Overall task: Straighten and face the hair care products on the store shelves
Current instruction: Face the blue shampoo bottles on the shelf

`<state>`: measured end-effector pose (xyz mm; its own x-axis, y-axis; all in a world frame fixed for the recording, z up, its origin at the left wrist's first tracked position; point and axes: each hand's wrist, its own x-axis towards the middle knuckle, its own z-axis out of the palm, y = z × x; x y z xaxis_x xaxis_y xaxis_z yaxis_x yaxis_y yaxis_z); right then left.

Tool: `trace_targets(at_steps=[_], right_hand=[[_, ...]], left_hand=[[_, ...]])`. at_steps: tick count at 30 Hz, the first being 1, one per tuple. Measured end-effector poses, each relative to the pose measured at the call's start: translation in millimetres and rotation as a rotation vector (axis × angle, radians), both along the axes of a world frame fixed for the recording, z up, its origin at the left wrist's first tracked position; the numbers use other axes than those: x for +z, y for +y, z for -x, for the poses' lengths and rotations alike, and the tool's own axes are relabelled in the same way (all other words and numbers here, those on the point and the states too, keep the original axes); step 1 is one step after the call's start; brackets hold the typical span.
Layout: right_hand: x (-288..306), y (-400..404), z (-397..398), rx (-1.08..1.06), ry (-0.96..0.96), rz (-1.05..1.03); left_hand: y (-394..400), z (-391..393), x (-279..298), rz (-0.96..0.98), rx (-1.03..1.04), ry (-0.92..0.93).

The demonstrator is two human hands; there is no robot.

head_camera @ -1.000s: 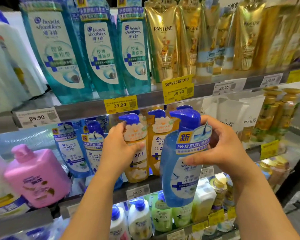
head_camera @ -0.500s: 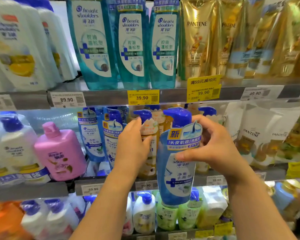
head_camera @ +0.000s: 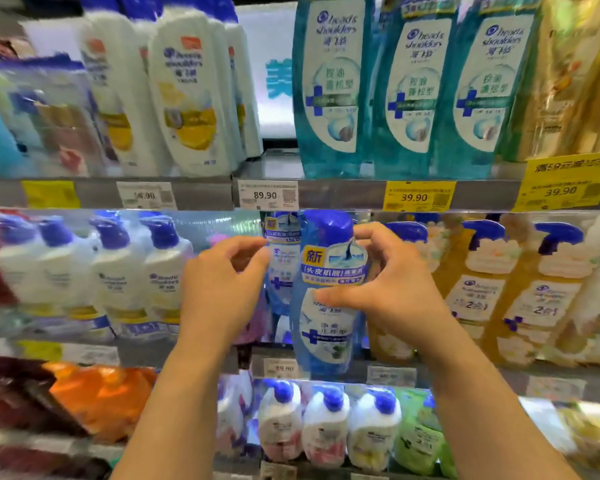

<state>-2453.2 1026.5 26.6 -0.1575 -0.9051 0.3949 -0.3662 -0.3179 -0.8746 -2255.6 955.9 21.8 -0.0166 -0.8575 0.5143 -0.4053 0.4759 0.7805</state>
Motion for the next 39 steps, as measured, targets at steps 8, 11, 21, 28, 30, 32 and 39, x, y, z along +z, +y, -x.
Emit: trace_targets(at_steps=[8,11,21,28,30,32,39], right_hand=[[-16.6,-57.1,-55.6,-0.192,0.085,-0.084],[-26.5,-70.2,-66.8,-0.275,0.103,-0.133],[-26.5,-71.8,-80.6,-0.491,0.328,-0.257],[-29.3,-49.7,-88.9,-0.52,0.43,-0.245],[-28.8,-37.7,-87.0,-0.512,0.364,-0.238],[-25.9,-22.7,-81.9,-0.519,0.309,-0.198],[-18.1,52.1,-46.9,-0.573,0.273,-0.171]], left_hand=[[-43.8,-40.7,-8.1,-0.016,-0.127,-0.14],[-62.4,-54.0,-16.8,-0.021,-0.177,-0.139],[-86.7,-48.5,-19.6,-0.021,-0.428,-0.172],[-79.6,-24.9,-18.7,0.004,-0.611,-0.031],[-74.1,-15.2,-17.4,0.015,-0.663,-0.013],[-63.6,-5.3,-14.1,0.049,-0.715,0.0],[-10.4,39.6,-5.0,0.093,-0.857,-0.036]])
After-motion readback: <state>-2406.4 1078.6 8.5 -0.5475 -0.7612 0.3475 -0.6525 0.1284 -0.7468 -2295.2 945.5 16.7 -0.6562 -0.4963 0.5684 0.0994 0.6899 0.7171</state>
